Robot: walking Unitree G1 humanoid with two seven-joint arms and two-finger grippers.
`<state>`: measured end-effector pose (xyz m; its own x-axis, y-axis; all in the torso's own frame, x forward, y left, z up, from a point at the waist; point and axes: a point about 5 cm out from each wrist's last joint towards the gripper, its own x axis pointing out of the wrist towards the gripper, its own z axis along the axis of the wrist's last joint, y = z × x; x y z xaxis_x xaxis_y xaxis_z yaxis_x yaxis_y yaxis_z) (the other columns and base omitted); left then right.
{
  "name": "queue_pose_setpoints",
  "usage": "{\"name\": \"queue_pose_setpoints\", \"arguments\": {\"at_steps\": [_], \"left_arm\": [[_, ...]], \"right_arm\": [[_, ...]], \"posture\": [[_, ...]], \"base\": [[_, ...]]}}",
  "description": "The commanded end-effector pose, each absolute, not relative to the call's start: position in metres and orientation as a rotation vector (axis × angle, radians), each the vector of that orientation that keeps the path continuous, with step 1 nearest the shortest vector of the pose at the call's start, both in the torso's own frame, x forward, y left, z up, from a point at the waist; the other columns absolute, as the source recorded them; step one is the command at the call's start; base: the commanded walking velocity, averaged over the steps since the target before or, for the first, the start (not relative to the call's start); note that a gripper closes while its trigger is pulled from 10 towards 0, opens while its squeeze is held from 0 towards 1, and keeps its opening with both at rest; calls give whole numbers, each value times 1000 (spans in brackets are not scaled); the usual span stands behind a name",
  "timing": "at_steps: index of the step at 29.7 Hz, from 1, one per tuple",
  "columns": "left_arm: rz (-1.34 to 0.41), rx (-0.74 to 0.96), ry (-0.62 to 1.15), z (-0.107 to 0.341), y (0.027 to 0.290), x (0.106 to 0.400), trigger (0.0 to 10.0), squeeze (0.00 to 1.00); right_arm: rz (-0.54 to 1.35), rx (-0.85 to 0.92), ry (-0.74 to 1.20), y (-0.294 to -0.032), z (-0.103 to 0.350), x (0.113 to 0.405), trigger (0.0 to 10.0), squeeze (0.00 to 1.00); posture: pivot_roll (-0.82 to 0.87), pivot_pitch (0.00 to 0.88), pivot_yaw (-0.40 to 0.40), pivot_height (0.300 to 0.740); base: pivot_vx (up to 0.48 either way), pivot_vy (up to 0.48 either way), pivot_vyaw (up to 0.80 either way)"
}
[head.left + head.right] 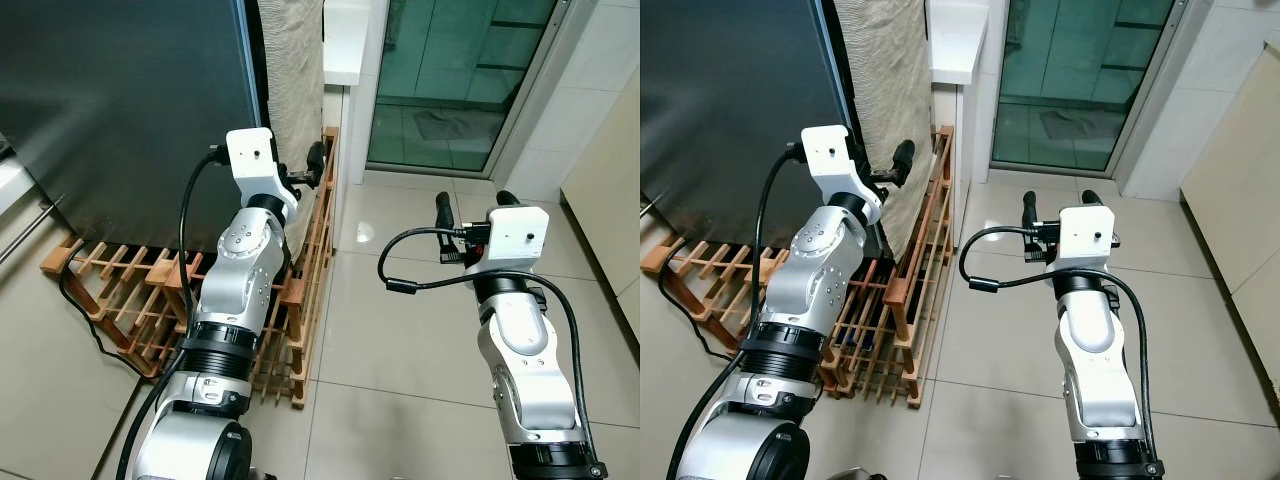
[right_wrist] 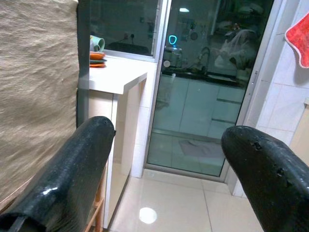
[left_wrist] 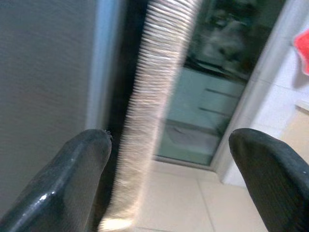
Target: Restocking fridge
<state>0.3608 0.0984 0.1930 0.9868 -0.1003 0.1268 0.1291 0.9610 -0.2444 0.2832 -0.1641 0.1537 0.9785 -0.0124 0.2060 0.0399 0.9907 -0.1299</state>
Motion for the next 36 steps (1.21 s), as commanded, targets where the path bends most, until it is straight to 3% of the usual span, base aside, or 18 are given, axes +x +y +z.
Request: {"name": "queue_pose_setpoints", "arguments": {"at_steps": [1, 13, 27, 36], "left_arm": [[-70, -250, -137, 199, 106, 364, 10000, 0], [-171, -280, -124, 200, 84, 366, 10000, 0], [-200, -273, -131, 203, 83, 356, 10000, 0], [-166, -244, -114, 199, 80, 368, 10000, 0]], "right_arm": [[-35, -139, -217, -164, 156, 283, 10000, 0], [-41, -142, -219, -165, 156, 283, 10000, 0], [-50, -144, -213, -166, 154, 282, 10000, 0], [-45, -142, -211, -164, 154, 284, 10000, 0]], "posture": [[-184, 0, 42, 740], [-186, 0, 41, 740], [-188, 0, 47, 740], [-178, 0, 44, 740]], "base": [[0, 0, 0], [0, 0, 0], [0, 0, 0], [0, 0, 0]]}}
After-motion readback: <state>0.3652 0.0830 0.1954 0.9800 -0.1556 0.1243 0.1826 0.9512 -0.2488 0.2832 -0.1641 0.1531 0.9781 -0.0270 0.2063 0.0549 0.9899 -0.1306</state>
